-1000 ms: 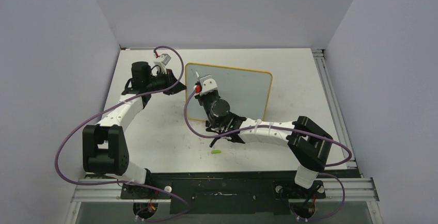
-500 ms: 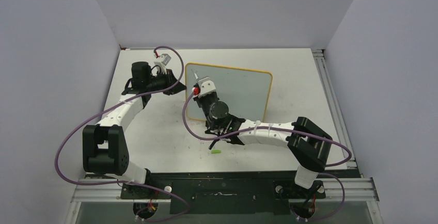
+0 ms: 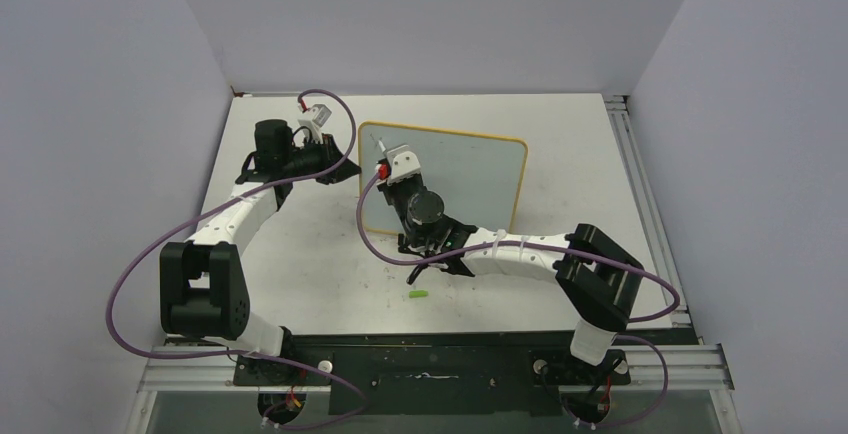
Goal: Write a sentence on the whiteboard
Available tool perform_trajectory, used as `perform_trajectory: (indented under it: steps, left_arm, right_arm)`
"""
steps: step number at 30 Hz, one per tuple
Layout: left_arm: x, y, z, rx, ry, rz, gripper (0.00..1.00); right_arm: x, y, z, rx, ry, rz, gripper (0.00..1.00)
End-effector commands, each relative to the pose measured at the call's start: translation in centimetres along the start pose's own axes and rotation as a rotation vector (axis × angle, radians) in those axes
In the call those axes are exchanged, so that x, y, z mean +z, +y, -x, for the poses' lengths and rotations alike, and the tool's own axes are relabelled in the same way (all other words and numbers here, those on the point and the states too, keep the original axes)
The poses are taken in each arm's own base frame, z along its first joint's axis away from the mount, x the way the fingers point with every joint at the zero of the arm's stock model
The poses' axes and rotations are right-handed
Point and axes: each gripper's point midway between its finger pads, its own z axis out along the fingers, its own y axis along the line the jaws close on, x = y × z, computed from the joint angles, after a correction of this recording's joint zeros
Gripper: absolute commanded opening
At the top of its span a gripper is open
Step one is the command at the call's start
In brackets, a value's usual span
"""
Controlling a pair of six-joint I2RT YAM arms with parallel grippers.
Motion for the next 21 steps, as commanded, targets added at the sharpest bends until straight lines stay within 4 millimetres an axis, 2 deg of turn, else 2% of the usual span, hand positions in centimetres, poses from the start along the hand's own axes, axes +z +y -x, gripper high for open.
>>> perform_trajectory:
  steps: [1, 21]
  left_arm:
    - [0.2, -2.0, 1.1, 0.034, -0.003, -0.066, 0.06]
    - [0.2, -2.0, 1.1, 0.036, -0.005, -0.065, 0.06]
  right_arm:
    - [0.4, 0.4, 1.7, 0.043, -0.038, 0.016, 0.05]
    - [0.7, 0.5, 0.1, 0.034, 0.01, 0.012, 0.05]
